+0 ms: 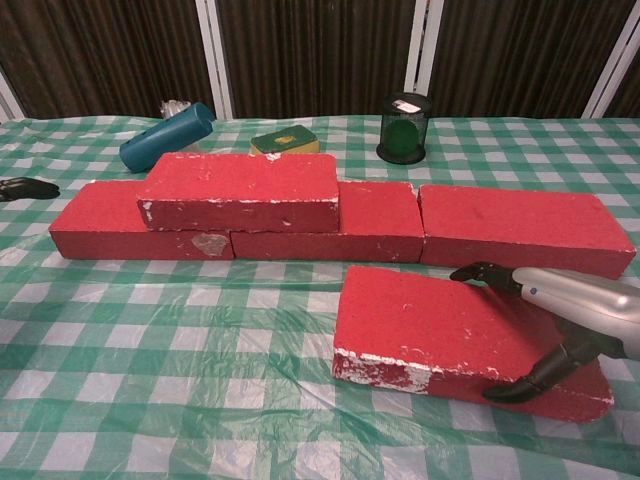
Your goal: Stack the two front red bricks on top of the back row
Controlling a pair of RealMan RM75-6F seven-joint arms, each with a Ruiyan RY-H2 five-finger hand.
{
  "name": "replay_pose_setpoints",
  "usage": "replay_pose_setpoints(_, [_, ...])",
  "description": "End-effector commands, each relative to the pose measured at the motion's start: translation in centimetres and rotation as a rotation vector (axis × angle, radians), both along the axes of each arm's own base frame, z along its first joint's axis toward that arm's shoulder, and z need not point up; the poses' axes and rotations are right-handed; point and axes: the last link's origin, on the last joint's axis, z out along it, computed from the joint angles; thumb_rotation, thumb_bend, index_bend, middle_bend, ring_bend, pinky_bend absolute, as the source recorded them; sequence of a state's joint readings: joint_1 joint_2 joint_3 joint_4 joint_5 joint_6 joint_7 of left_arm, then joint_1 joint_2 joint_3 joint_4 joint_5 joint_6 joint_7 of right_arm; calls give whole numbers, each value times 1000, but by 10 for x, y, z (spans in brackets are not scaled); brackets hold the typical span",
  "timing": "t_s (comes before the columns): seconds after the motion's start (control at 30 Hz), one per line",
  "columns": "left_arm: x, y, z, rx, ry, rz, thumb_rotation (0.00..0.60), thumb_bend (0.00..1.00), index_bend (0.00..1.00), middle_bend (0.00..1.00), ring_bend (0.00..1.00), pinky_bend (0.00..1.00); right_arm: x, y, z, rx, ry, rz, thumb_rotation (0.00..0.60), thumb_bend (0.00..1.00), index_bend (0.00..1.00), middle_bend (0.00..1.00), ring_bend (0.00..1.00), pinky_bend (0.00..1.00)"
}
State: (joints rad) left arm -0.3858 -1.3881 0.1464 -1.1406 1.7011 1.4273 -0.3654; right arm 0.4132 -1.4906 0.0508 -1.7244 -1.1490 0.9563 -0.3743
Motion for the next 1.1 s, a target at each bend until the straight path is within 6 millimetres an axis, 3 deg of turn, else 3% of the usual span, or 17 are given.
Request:
replay_pose_setpoints(0.03, [0, 0, 1, 1, -2, 0, 600, 256, 0, 0, 0, 10, 2, -1, -1, -4, 8, -6, 527, 149, 148, 170, 87, 233])
replay_pose_setpoints(0.13, [0, 0, 1, 1, -4, -1, 600, 257, 0, 0, 0, 10, 3, -2, 1, -26, 22, 3, 527, 149, 350, 306, 231, 371])
replay_pose_setpoints(0.27, [0, 0, 1, 1, -3, 0, 600, 256, 0, 0, 0, 10, 5, -1, 5, -52, 27, 13, 571, 149, 492, 425, 358, 438])
replay_pose_setpoints(0.33, [0, 0, 1, 2, -3, 1, 600, 256, 0, 0, 0, 10, 6, -2, 10, -73, 28, 22, 600, 149, 515, 439, 375, 458])
replay_pose_setpoints(0.67, [2, -4, 2, 12, 7, -15, 600, 257, 0, 0, 0, 10, 14, -6, 52, -182, 12, 159, 600, 149, 519, 440, 376, 458])
replay_pose_setpoints(0.83, [3, -6, 5, 36, 20, -26, 600, 257, 0, 0, 0, 10, 13, -34, 84, -207, -14, 185, 600, 149, 519, 451, 384, 460])
replay_pose_setpoints(1.1, [2, -4, 8, 87, 45, -17, 600, 259, 0, 0, 0, 10, 14, -108, 127, -273, -74, 195, 600, 149, 531, 463, 402, 467])
